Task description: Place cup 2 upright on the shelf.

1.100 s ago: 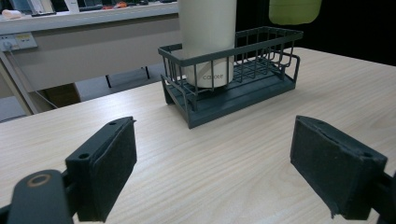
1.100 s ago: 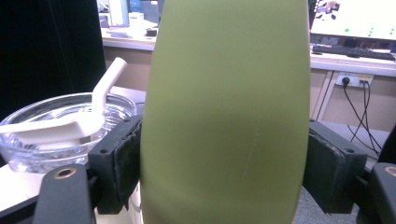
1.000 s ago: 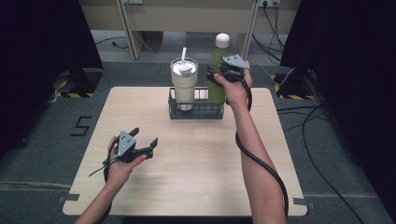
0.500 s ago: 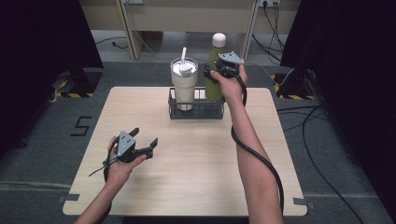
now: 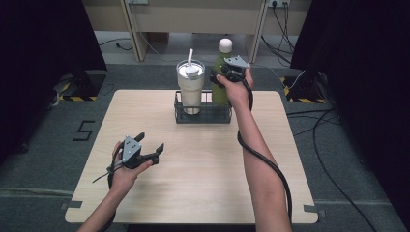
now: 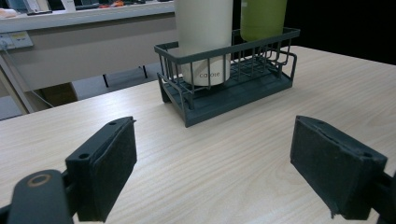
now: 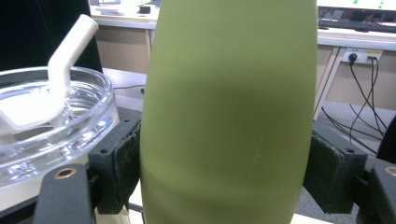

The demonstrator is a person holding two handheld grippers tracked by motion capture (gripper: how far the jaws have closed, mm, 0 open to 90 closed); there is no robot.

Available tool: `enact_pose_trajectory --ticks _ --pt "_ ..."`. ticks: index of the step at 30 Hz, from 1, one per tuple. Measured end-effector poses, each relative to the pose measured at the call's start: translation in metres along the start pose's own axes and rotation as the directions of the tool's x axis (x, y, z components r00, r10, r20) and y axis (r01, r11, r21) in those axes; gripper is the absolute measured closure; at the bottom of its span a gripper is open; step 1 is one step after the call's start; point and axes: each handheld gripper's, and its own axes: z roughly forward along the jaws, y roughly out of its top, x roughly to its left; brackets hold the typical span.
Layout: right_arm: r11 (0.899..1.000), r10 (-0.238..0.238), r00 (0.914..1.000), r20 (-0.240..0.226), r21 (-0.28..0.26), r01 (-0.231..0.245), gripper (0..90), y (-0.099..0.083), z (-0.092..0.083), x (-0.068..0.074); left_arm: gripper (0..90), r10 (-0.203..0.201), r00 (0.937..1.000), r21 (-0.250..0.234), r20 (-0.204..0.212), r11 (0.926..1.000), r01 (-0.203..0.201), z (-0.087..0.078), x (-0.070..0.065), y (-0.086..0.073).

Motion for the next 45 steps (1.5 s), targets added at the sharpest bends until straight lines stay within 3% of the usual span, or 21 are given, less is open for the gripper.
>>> enact_pose_trajectory --ticks 27,38,45 --pt "0.998 -0.01 0.9999 0.009 0.061 0.009 23.6 -0.026 0.018 0.002 14.0 0.001 1.0 0.004 0.004 1.0 -0.001 0.001 -0.001 -0.002" --pt "0.999 -0.019 0.9998 0.006 0.048 0.018 23.6 -0.028 0.017 0.003 14.0 0.004 1.0 0.006 0.005 1.0 -0.004 0.001 -0.002 -0.003" --pt "0.999 -0.012 0.9996 -0.025 0.053 0.013 20.6 -0.03 0.016 0.002 14.0 0.003 1.0 0.009 0.005 1.0 -0.003 0.002 -0.002 -0.003"
